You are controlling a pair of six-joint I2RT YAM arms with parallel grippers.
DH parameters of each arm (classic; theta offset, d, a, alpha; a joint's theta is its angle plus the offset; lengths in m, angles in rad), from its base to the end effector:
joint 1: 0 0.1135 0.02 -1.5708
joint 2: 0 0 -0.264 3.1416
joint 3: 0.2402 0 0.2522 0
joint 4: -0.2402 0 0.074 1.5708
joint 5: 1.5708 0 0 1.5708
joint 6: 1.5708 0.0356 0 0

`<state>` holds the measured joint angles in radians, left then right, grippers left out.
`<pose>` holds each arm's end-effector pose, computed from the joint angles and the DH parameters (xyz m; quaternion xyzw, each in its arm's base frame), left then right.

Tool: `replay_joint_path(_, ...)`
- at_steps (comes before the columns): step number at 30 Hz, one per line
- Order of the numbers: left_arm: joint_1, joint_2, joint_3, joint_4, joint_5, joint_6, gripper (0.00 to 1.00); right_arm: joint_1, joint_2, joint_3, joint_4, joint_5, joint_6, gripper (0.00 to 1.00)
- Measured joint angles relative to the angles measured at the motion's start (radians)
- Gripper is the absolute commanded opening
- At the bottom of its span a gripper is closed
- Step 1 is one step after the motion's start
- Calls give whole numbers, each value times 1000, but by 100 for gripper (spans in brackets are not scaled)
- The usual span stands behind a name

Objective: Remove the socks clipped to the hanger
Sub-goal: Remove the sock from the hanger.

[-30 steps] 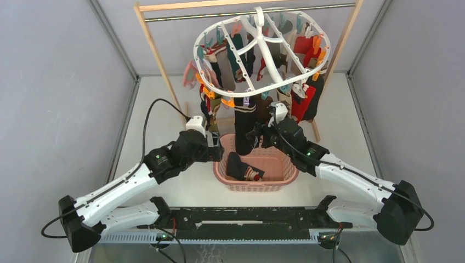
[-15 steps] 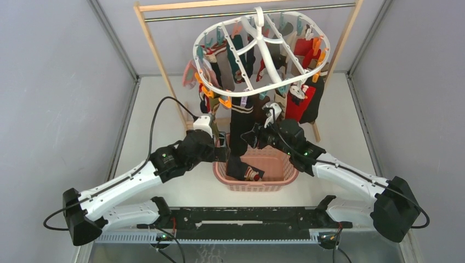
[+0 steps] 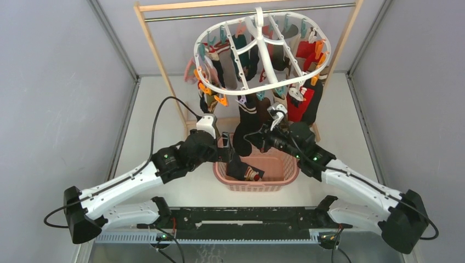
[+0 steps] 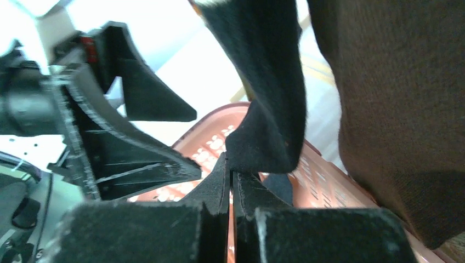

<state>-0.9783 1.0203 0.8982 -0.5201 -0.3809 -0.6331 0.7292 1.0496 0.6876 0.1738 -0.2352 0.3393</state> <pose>0.1328 -0.1735 0.3041 0.0673 0.8795 -0.1999 0.4266 0.1776 0.1698 0.2915 -0.2216 0.7361 0.4002 0.4989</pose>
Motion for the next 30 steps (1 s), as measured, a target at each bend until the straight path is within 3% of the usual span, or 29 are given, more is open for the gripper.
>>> replay_joint_path(8,-10,-19,-6,119,59,21,100,38,-158,0,-14,-48,33,0)
replay_joint_path(16,-18,-68,-50,259,184,25,100,120,-175,-1,-22,-35,60,0)
replay_joint_path(22,-24,-75,-63,272,188,34,99,159,-175,-1,-21,9,68,0)
replay_joint_path(23,-27,-76,-67,272,183,35,94,164,-175,-1,-21,15,72,0)
replay_joint_path(27,-42,-81,-78,285,175,42,58,181,-170,-1,-21,32,79,0)
replay_joint_path(30,-58,-83,-84,313,187,52,20,198,-163,-3,-21,36,85,0)
